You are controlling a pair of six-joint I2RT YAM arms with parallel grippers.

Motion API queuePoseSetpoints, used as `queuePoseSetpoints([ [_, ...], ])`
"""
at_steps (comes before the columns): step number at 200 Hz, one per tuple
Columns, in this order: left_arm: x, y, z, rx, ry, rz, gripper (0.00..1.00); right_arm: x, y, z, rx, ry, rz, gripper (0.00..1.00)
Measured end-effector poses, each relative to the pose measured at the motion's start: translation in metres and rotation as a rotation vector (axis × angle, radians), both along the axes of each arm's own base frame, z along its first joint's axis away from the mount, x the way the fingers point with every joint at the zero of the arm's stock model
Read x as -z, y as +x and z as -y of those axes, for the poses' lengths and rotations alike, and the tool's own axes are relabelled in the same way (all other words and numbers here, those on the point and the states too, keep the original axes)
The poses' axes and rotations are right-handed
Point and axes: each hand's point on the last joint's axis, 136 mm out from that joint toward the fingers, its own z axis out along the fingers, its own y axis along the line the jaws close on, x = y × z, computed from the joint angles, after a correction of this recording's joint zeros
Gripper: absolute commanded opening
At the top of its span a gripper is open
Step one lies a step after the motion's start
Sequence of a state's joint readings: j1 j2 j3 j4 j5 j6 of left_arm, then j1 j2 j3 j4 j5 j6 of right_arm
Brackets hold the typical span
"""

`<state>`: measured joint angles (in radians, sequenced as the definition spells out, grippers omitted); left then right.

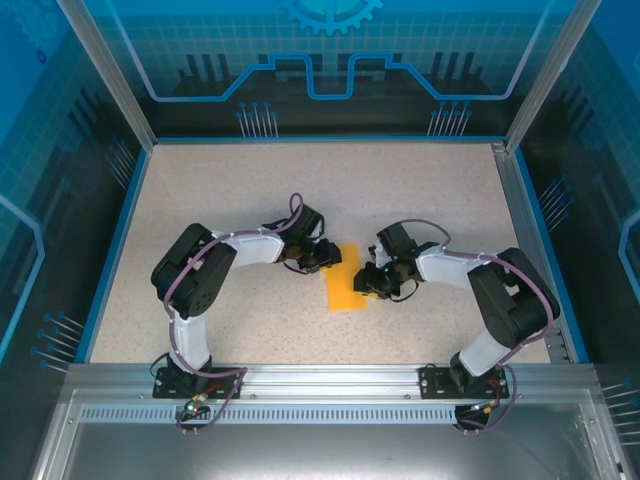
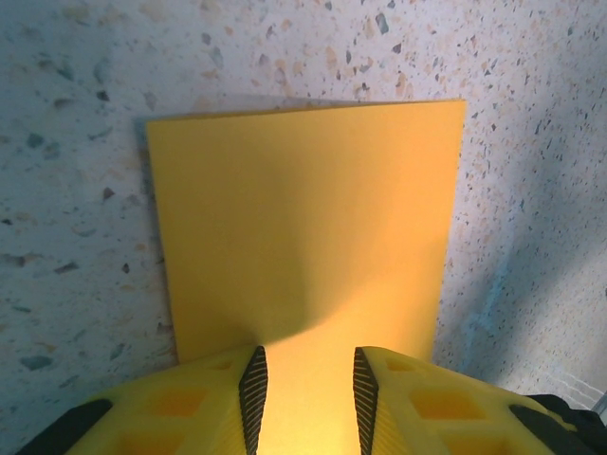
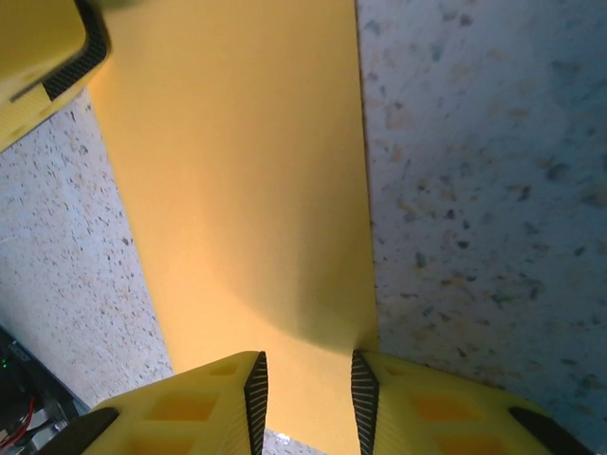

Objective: Fold a paper plane with a square sheet of paper (pick it up from the middle)
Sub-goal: Third fold the triangle at the center of the table.

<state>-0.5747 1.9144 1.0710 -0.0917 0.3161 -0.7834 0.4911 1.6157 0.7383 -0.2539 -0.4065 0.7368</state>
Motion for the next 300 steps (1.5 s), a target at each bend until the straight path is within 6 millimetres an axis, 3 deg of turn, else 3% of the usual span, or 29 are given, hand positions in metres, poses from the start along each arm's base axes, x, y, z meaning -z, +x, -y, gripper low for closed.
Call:
queuePoseSetpoints([
  [111,-0.001,-0.001,0.0,0.007,-0.004,0.0,0.34,-0.012,-0.002,0.007,0.028,-0.02,0.02,0.38],
  [164,-0.003,-0.001,0.0,0.028,0.008,0.003,0.34,-0.013,-0.022,0.013,0.053,-0.02,0.007,0.41],
  [221,-0.022,0.017,0.005,0.038,-0.007,0.055,0.34,-0.013,-0.019,0.014,0.08,-0.023,0.007,0.43],
  [275,0.0,0.022,-0.007,0.02,0.022,0.018,0.34,-0.011,-0.019,0.01,0.078,-0.005,-0.004,0.43],
  [300,0.0,0.023,-0.007,0.022,0.015,0.021,0.34,-0.005,-0.024,0.011,0.074,-0.007,-0.025,0.44],
])
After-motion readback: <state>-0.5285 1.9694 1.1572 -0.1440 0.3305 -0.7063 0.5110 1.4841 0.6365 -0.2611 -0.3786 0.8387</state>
